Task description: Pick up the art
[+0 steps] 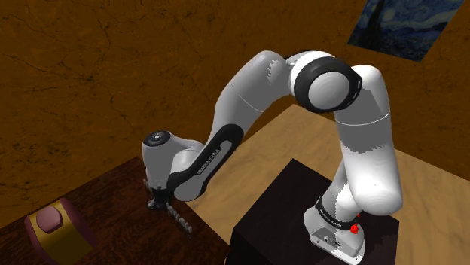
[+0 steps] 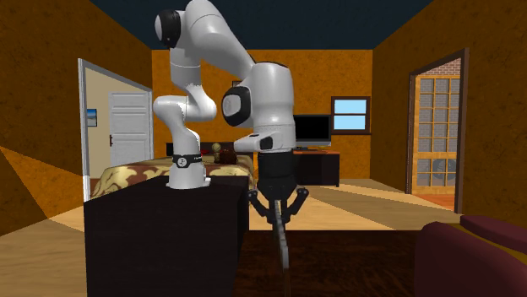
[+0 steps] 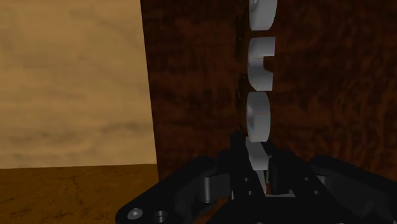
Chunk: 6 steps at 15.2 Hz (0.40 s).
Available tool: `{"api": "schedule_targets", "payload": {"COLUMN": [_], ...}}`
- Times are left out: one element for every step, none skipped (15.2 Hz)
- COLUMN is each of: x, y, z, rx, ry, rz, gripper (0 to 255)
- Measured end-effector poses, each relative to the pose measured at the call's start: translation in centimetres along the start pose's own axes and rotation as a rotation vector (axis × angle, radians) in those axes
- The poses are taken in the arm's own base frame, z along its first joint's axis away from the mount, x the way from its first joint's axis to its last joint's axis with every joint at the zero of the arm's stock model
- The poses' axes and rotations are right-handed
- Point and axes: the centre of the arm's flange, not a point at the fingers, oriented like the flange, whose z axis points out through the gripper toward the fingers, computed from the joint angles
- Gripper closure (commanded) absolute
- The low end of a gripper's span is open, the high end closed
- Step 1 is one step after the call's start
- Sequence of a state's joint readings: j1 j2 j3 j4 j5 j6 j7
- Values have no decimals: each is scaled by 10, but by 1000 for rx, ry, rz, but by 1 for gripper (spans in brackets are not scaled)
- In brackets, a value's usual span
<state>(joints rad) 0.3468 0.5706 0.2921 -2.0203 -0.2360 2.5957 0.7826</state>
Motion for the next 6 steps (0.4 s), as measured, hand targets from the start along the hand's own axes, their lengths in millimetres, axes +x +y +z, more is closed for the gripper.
{"api": "schedule_targets", "payload": {"x": [1,2,2,1,3,2], "y": [0,-1,-1,-1,-1,-2], "z": [-6,-10,-15,-20,-25,-29], "rx": [0,0,0,0,0,0], "ry": [0,0,0,0,0,0], "rz": [0,0,0,0,0,0], "gripper": [255,255,255,255,255,255]}}
